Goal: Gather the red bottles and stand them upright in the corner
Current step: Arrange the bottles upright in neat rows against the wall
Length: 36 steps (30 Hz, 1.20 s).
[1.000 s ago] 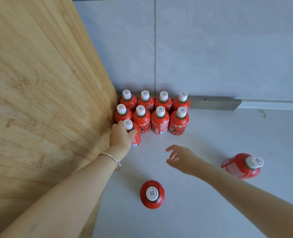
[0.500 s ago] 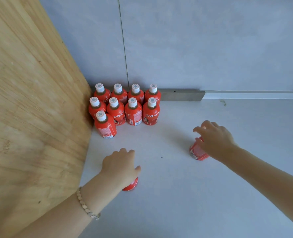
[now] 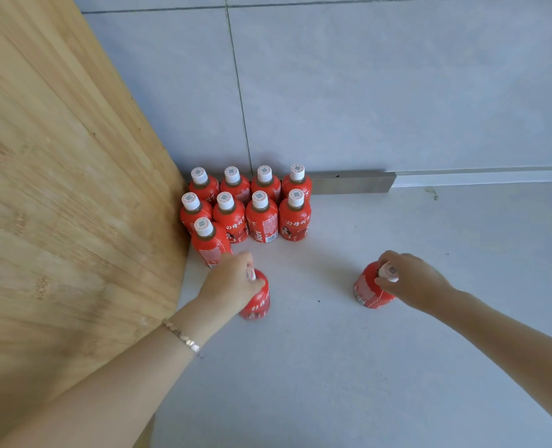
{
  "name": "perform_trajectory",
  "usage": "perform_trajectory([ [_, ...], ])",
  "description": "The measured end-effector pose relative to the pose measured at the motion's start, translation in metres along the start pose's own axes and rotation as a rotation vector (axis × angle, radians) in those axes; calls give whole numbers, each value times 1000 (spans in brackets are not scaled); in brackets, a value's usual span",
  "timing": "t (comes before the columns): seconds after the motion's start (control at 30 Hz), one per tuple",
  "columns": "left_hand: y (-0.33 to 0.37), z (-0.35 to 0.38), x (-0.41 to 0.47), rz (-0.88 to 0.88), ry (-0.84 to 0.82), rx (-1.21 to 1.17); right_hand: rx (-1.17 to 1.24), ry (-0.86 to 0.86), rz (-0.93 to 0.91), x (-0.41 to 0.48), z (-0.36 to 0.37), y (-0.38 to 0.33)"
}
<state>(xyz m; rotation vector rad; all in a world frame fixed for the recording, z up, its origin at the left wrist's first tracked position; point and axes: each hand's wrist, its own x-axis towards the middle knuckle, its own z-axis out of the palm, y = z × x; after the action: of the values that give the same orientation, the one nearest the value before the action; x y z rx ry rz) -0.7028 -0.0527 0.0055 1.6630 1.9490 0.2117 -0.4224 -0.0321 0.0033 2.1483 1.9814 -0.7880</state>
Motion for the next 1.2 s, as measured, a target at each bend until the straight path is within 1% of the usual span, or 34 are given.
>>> perform_trajectory([
  [0.07, 2, -10, 17, 42, 135, 3, 63, 12, -18, 0, 2, -11],
  [0.13, 0, -18, 33, 53, 201, 1, 109, 23, -43, 0, 4, -26],
  [0.2, -6, -21, 47, 64, 187, 23, 143, 20, -56, 3, 6, -44],
  [0.3, -13, -13, 58, 107, 133, 146, 188, -15, -68, 10, 10, -73],
  [0.4, -15, -5, 60, 132, 194, 177, 170, -42, -105, 21, 17, -103],
  [0.47, -17, -1, 62, 155, 196, 231, 141, -7, -143, 32, 21, -124],
  [0.53, -20, 2, 64, 160, 143, 282, 142, 49, -183, 44, 25, -143],
  [0.63, -21, 6, 68, 134, 129, 319, 209, 91, -187, 61, 30, -162],
  [0.73, -20, 11, 71, 149, 168, 364, 394, 90, -124, 66, 38, -163],
  [0.8, -19, 13, 75, 166, 202, 390, 457, 89, -105, 66, 44, -157],
  [0.97, -26, 15, 81, 196, 289, 527, 495, 102, -32, 67, 51, -157],
  [1.1, -26, 17, 81, 203, 294, 492, 541, 79, -38, 70, 47, -159],
  [1.2, -22, 19, 83, 166, 249, 475, 489, 48, -84, 69, 42, -156],
])
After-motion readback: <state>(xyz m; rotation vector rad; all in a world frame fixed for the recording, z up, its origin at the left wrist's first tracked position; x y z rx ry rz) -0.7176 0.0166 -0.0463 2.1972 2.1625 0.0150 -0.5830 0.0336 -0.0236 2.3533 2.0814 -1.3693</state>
